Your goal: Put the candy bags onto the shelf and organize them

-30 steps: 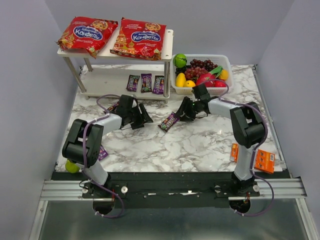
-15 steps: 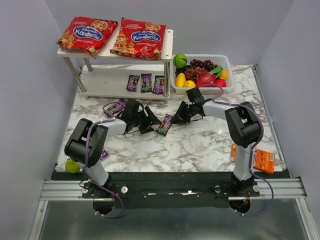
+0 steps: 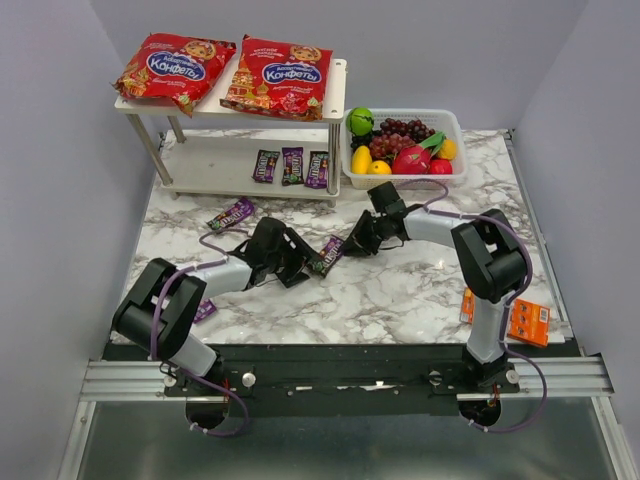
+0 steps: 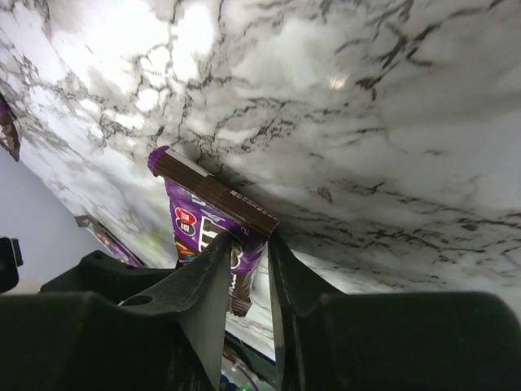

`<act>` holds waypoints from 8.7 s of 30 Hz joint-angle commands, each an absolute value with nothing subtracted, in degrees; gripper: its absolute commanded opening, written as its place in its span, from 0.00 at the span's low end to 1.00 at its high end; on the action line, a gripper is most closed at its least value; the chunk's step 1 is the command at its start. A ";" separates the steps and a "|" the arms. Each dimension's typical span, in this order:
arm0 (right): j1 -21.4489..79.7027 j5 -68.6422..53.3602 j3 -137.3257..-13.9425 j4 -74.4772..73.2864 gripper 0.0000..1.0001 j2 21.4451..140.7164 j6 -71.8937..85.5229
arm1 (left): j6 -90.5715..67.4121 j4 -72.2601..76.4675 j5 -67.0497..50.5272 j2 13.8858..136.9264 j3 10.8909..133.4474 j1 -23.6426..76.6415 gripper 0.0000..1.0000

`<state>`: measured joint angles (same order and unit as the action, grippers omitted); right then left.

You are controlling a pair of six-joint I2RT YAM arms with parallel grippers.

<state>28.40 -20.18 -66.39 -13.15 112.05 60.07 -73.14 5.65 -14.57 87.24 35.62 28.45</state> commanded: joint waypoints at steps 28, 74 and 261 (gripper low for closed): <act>30.15 -9.24 -54.94 -21.71 0.82 98.73 50.29 | -67.07 2.20 -2.46 78.77 36.74 24.36 0.00; 22.59 1.67 -49.04 -31.99 0.85 80.16 44.65 | -81.56 19.34 -12.05 109.78 62.31 -7.65 0.00; 15.21 -1.76 -48.52 -28.92 0.81 85.87 39.90 | -95.27 18.63 12.05 111.00 65.13 -7.56 0.00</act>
<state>15.64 -3.64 -47.40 -27.20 85.73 39.53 -91.64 20.16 9.32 108.40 64.07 -8.25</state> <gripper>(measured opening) 0.814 0.009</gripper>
